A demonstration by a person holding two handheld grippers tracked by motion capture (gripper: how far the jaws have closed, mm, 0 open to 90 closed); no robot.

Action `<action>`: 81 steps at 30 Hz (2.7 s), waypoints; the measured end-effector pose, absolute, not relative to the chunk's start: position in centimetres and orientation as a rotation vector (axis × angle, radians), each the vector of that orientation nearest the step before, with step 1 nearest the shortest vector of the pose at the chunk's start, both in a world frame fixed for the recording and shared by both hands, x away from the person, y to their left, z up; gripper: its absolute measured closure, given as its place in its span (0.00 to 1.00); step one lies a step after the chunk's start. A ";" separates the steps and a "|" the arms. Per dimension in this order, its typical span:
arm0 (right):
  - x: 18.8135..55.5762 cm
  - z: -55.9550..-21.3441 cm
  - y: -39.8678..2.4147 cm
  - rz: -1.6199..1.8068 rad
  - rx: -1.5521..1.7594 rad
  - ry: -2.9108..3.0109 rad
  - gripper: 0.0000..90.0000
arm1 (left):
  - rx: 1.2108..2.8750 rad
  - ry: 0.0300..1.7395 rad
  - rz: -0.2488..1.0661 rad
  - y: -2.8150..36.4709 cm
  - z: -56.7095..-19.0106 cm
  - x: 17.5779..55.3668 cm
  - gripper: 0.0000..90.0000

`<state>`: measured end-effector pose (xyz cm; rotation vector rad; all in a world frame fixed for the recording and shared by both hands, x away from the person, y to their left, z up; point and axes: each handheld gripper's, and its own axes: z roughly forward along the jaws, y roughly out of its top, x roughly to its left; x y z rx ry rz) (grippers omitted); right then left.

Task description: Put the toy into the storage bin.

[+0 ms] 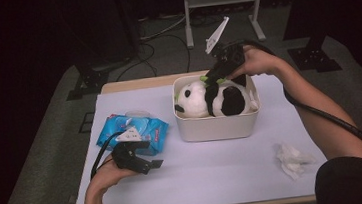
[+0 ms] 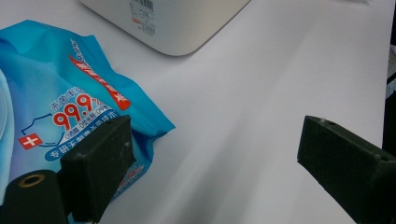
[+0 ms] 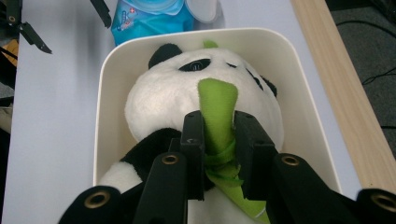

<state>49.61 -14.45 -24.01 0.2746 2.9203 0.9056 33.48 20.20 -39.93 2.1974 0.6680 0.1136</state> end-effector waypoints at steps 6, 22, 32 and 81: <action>50.1 -24.9 -14.3 0.898 0.285 2.930 0.82 | 2.193 0.668 0.113 20.1 -39.9 33.5 0.11; 50.0 -28.0 -14.5 0.929 0.314 2.963 0.82 | 2.207 0.663 0.114 20.0 -39.8 33.3 0.11; 50.2 -30.1 -14.9 0.927 0.354 2.992 0.81 | 2.210 0.665 0.108 19.9 -40.0 33.3 0.11; 46.7 -27.1 -20.6 1.076 0.471 2.895 0.63 | 2.192 0.648 0.124 20.2 -39.5 33.0 0.11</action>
